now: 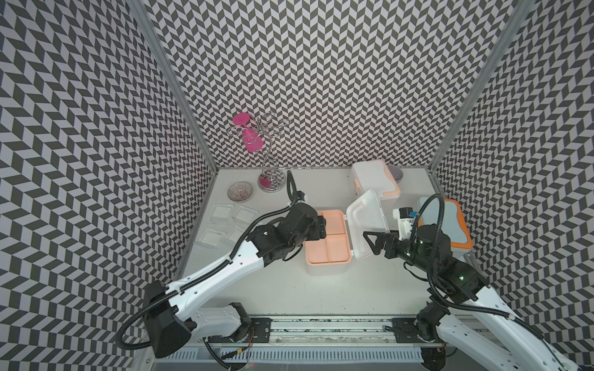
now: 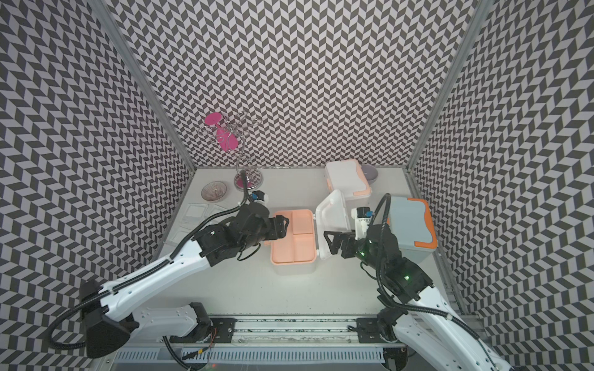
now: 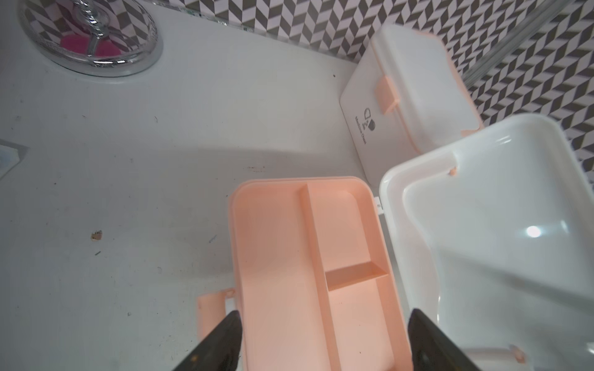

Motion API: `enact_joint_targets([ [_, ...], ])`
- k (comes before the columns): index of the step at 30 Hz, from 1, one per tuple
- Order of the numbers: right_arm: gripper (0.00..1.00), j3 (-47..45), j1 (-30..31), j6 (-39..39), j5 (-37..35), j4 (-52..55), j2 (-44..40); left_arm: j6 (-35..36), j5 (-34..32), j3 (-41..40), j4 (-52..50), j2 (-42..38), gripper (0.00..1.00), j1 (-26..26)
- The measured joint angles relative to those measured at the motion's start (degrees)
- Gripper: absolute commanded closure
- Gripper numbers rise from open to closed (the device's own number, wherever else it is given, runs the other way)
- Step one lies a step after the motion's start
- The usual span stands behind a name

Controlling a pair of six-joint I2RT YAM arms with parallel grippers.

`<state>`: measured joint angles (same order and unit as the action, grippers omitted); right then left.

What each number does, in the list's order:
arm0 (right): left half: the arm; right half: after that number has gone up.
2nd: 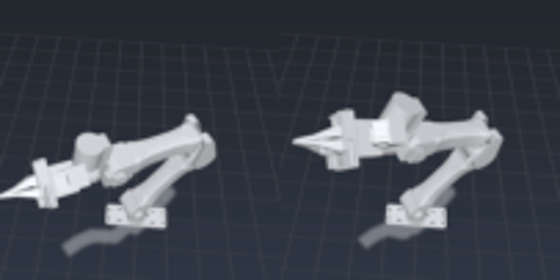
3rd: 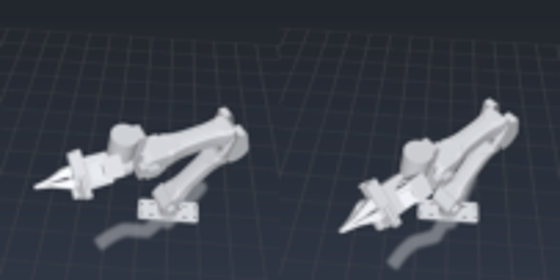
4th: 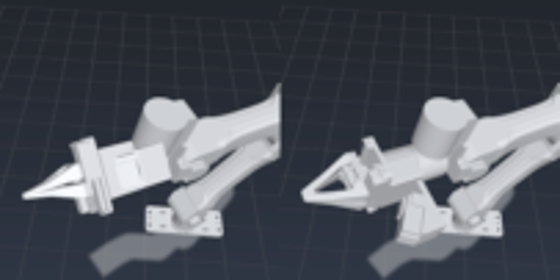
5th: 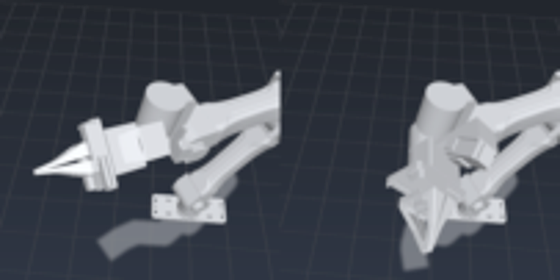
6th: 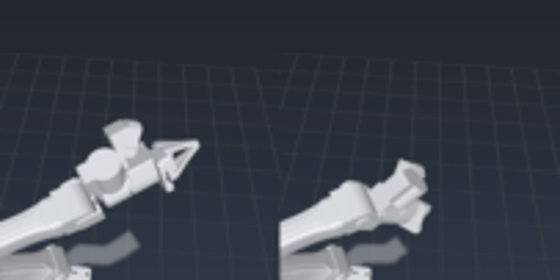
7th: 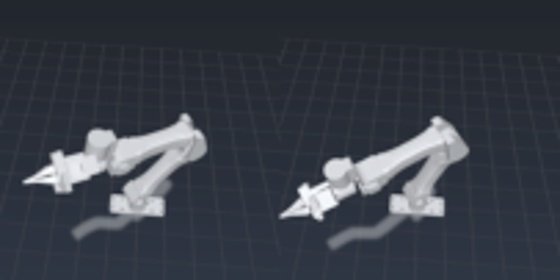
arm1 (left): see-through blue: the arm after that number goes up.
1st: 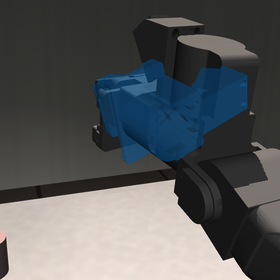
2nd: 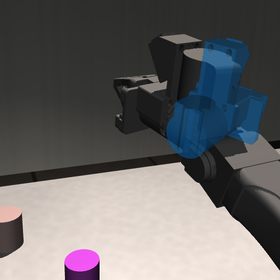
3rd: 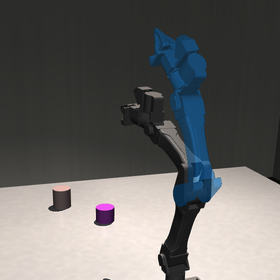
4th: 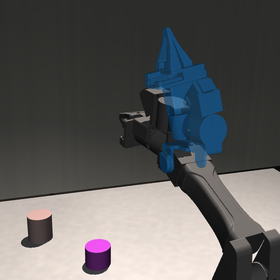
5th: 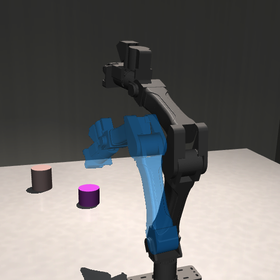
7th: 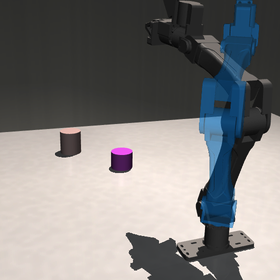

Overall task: Open first aid kits and take out gauze
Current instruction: Pick up the compartment layer from the first aid kit.

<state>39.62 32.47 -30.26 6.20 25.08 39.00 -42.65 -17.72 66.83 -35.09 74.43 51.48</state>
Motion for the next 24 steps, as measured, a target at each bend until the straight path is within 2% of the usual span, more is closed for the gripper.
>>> enact_joint_targets([
  [5,0.03,-0.4,0.0,0.0,0.0,0.2,-0.9,1.3,-2.2,5.3,-3.3,9.1,0.26,1.0],
  [13,0.02,-1.1,0.0,0.2,0.0,0.2,-1.5,3.3,-4.9,14.0,-7.8,19.5,0.36,0.9],
  [18,0.02,-1.3,0.0,0.7,0.0,0.3,-1.5,4.5,-5.0,16.0,-9.1,23.9,0.41,0.7],
  [24,0.02,-1.3,0.0,1.1,-0.2,0.3,-1.5,5.3,-5.2,17.2,-10.5,26.8,0.52,0.6],
])
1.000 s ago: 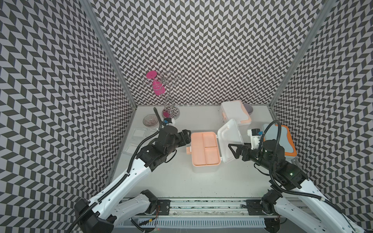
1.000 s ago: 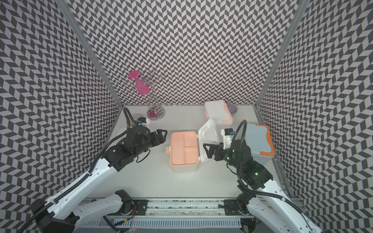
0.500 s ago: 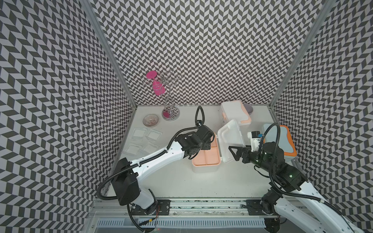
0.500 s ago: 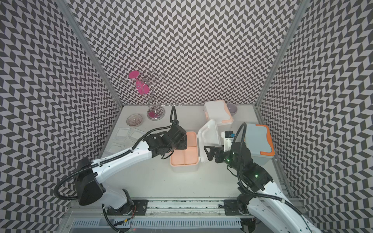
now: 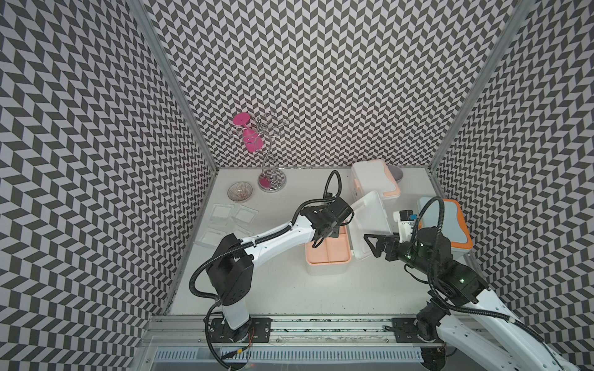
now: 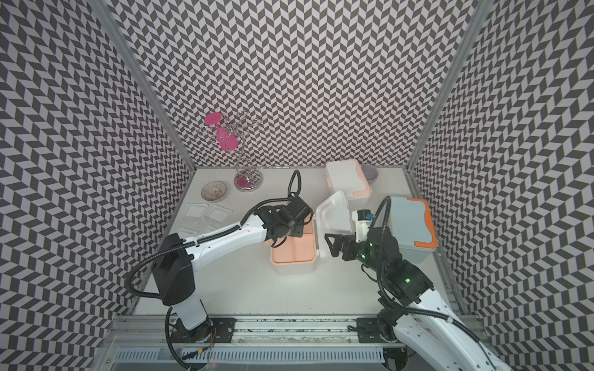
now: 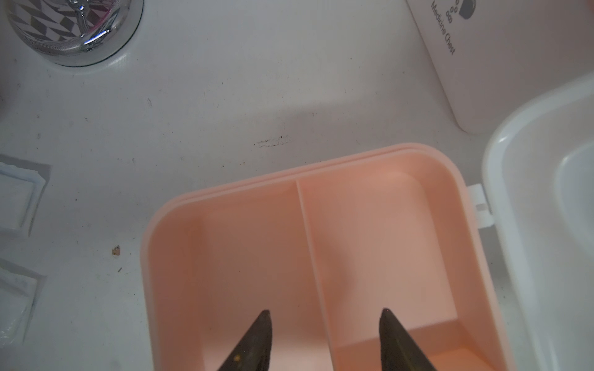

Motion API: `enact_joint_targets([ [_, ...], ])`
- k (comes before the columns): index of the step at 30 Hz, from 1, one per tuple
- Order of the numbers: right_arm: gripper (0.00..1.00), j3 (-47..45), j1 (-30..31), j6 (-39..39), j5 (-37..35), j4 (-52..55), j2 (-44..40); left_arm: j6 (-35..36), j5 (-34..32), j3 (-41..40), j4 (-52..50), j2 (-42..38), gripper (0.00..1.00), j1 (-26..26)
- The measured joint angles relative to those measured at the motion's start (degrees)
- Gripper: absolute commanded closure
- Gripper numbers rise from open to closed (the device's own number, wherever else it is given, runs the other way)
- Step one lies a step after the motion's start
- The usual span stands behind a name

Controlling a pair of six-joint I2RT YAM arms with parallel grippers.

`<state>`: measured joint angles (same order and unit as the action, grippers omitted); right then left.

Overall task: Open first aid kits and take out gauze
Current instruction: Pick up the compartment layer from the first aid kit.

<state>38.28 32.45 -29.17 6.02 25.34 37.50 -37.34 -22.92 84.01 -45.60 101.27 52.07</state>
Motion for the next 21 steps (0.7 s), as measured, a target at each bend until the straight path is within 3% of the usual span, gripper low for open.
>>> enact_joint_targets([
  [4,0.02,0.0,0.0,0.5,0.0,0.0,0.0,0.3,0.1,0.4,-0.2,1.3,0.66,-0.4],
  [13,0.01,0.0,0.0,0.9,0.0,0.0,0.1,1.2,1.1,0.4,0.2,3.1,0.68,-2.0],
  [16,0.02,0.0,0.0,1.0,0.0,0.0,0.3,1.4,2.3,0.4,1.0,3.1,0.79,-2.6],
  [21,0.01,0.0,0.0,1.1,0.0,0.0,0.6,1.7,4.4,0.4,2.5,3.1,0.86,-3.7],
])
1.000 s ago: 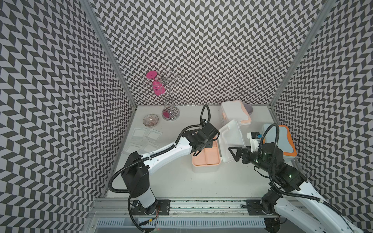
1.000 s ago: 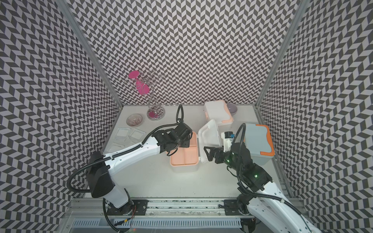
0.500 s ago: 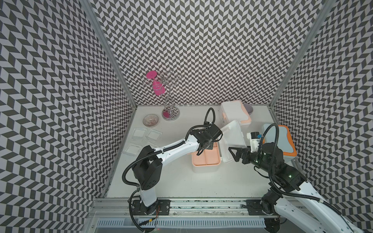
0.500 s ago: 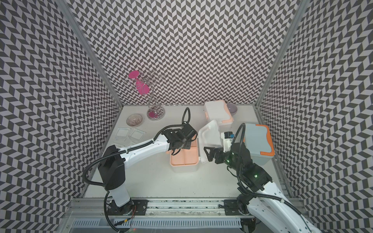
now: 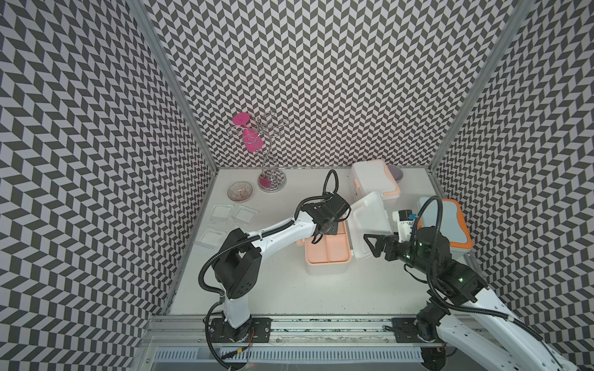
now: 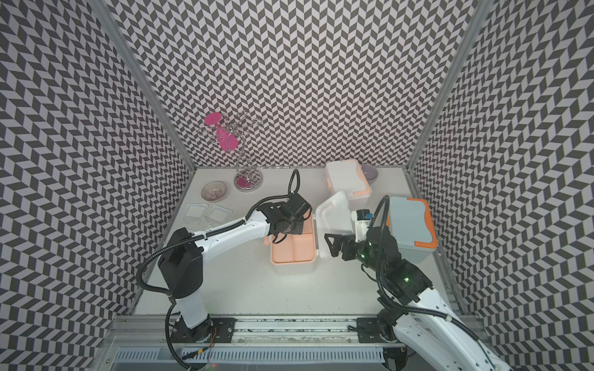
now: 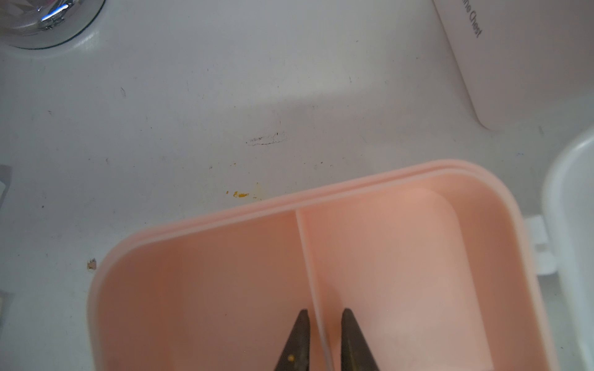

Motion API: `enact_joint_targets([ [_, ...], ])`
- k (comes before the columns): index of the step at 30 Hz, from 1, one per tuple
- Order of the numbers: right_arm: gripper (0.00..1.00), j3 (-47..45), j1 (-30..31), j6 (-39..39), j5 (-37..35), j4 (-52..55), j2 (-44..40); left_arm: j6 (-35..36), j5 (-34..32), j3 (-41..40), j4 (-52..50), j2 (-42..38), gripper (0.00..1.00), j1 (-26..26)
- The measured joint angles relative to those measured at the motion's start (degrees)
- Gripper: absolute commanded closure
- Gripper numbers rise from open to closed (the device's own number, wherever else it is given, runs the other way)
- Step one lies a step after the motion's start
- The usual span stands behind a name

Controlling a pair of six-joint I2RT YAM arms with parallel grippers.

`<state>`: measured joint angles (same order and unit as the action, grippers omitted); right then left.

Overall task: Open first aid kits and take out gauze
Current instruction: Pick up the compartment layer from the first aid kit.

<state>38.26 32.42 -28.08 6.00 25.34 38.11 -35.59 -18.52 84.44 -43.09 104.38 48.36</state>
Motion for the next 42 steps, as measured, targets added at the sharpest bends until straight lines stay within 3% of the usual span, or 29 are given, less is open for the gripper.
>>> enact_joint_targets([
  [7,0.01,0.0,0.0,0.0,0.2,0.0,0.2,0.3,2.2,0.0,1.2,0.0,0.99,-1.2],
  [17,0.01,0.0,0.0,0.0,0.2,0.0,0.2,0.1,4.3,0.0,1.8,-1.5,1.0,-1.8],
  [29,0.01,-0.7,0.0,-0.4,0.2,0.0,0.1,0.7,8.0,-1.0,4.0,-16.0,1.0,-4.5],
  [35,0.0,-0.7,0.0,-0.5,0.0,0.0,0.0,3.2,11.9,-3.6,4.1,-27.8,1.0,-13.3],
  [42,0.0,-1.2,0.0,-0.6,-0.7,0.0,-1.3,5.6,17.0,-10.3,3.1,-45.0,1.0,-34.9],
])
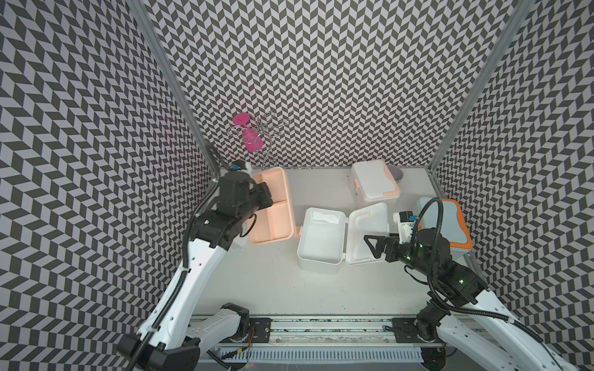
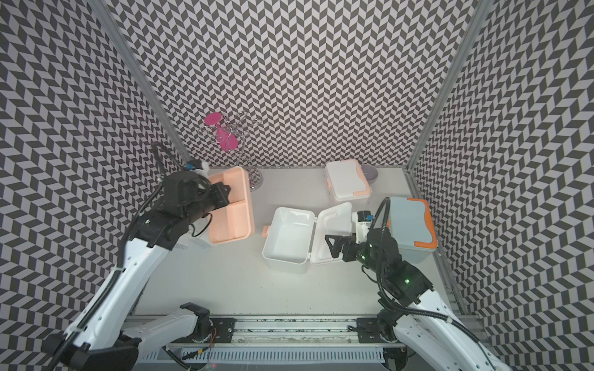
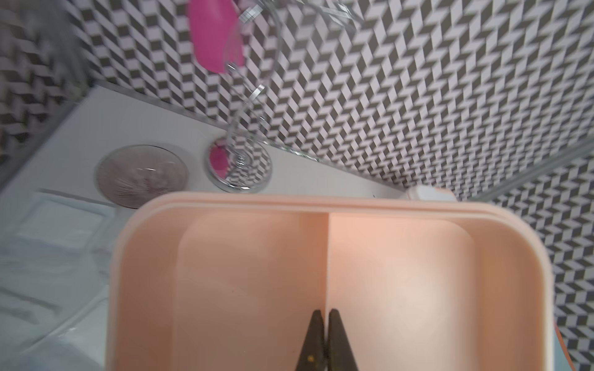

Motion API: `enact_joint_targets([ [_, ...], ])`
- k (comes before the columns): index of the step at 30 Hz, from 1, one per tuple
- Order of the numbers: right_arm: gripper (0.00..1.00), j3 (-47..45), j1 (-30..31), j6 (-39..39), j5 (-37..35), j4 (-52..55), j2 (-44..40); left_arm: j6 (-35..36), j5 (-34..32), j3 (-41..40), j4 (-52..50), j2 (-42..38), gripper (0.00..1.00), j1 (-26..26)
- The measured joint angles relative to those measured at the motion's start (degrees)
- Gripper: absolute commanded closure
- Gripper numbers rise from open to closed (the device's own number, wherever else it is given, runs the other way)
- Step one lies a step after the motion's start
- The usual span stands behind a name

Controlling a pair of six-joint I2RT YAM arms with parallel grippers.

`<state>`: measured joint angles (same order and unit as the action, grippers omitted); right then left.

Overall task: Open first aid kits and take out gauze
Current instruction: Pick up the compartment layer from the first aid kit, then place the compartment layer in the first aid kit.

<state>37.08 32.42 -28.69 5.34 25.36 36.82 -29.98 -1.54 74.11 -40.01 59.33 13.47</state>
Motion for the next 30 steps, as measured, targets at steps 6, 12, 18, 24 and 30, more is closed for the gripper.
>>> enact_joint_targets([
  [6,0.0,-2.2,0.0,-0.3,-0.2,-0.1,-0.5,2.4,4.5,-4.8,-0.5,-7.0,1.0,-19.6],
  [12,0.0,-2.8,0.0,-0.3,-0.2,-0.1,-0.5,2.4,6.9,-13.3,0.4,-4.9,1.0,-28.3],
  [18,0.0,-2.8,-0.2,-0.2,-0.2,-0.1,-0.5,2.2,8.6,-14.3,1.0,-2.0,1.0,-31.3],
  [24,0.0,-2.8,-0.7,0.2,0.0,-0.3,0.0,2.3,9.6,-14.3,2.2,-2.0,1.0,-31.5],
  [30,0.0,-2.4,-0.8,0.5,0.5,-0.7,1.2,2.3,13.5,-14.3,3.3,-2.0,1.0,-31.5],
])
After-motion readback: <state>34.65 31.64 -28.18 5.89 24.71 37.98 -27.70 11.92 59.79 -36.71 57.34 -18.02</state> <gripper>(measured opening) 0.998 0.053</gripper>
